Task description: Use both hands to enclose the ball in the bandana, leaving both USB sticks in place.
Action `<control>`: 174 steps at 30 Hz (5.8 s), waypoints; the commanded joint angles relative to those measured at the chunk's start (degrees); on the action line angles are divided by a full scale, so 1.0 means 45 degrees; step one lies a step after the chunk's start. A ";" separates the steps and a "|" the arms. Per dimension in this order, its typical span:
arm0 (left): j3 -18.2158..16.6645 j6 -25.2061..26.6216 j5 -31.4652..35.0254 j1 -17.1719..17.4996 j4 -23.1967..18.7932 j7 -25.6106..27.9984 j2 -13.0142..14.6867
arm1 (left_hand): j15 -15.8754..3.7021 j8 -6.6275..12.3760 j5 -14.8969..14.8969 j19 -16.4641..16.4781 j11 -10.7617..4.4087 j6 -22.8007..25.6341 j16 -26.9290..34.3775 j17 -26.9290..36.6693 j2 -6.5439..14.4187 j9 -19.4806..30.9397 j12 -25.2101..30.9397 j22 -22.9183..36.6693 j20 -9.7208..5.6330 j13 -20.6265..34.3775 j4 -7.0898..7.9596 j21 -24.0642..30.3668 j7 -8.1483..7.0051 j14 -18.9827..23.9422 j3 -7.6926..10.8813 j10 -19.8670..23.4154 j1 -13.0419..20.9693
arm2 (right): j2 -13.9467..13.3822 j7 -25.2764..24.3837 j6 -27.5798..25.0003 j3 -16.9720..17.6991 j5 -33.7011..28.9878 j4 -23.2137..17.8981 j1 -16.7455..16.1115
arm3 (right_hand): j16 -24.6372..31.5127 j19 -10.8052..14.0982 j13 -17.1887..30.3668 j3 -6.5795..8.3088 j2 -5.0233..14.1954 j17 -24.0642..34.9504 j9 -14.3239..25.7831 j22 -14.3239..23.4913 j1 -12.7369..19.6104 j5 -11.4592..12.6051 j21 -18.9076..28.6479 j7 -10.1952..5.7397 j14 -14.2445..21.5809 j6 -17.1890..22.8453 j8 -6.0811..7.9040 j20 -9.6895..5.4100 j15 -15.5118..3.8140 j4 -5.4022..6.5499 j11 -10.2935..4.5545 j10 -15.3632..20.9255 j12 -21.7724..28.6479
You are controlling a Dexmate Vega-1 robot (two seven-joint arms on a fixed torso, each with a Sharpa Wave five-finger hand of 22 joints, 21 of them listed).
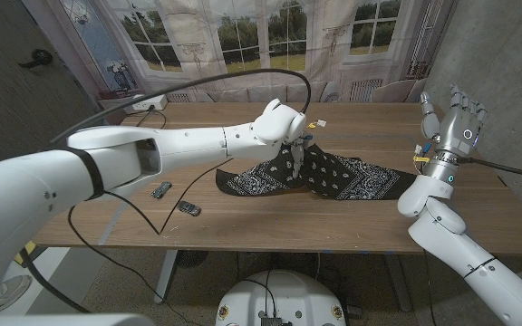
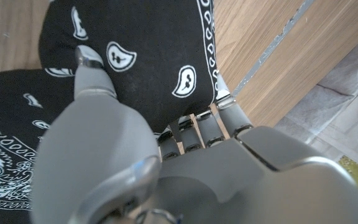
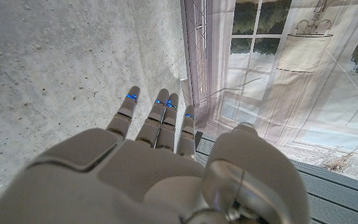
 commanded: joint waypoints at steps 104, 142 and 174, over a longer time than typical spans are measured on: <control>-1.0359 -0.0634 0.8400 1.3574 -1.0201 1.5261 0.2798 | -0.1918 0.1452 -0.0185 0.1709 -0.1053 0.5467 0.0825 0.2497 0.1721 0.0876 0.1616 0.0141 -0.2064 0.2142 0.0631 0.3306 0.1780 0.4708 0.3493 0.3855 0.3853 | 0.0776 -0.0917 0.1011 -0.0088 -0.2601 -0.0996 -0.0513 | -0.0129 0.0646 0.0227 0.0326 -0.0013 -0.0115 0.0030 0.0058 -0.0017 -0.0194 -0.0551 0.0009 0.0032 0.0205 -0.0237 -0.0137 -0.0278 0.0045 0.0012 0.0136 -0.0168; -1.1325 -0.1133 1.0209 0.8933 -0.7384 0.1541 -0.0621 | -0.1959 0.1424 -0.0167 0.0977 -0.1159 0.5521 0.0324 0.2703 0.1499 0.0798 0.1090 0.0115 -0.1906 0.2325 0.0511 0.3796 0.1736 0.4847 0.3863 0.4129 0.3604 | 0.0026 -0.0377 0.1253 -0.0309 -0.1997 -0.0762 -0.0262 | -0.0147 0.1130 0.0292 0.0328 -0.0173 -0.0173 0.0038 0.0075 -0.0030 -0.0171 -0.0634 0.0012 0.0191 0.0162 -0.0317 -0.0141 -0.0337 -0.0019 0.0012 0.0203 -0.0247; -0.9727 0.2927 0.8554 0.3804 0.1570 -0.2267 -0.3125 | -0.1956 0.1324 0.0042 0.0961 -0.0837 0.5290 0.0041 0.2821 0.1407 0.1004 0.0913 0.0043 -0.1866 0.2584 0.0429 0.4197 0.2066 0.4934 0.4214 0.4140 0.3659 | -0.0682 0.0175 0.1672 -0.0393 -0.1717 -0.0524 -0.0199 | -0.0162 0.1174 0.0339 0.0238 -0.0420 -0.0217 0.0046 0.0085 -0.0038 -0.0076 -0.0789 0.0007 0.0294 0.0251 -0.0303 -0.0071 -0.0420 -0.0111 0.0045 0.0298 -0.0273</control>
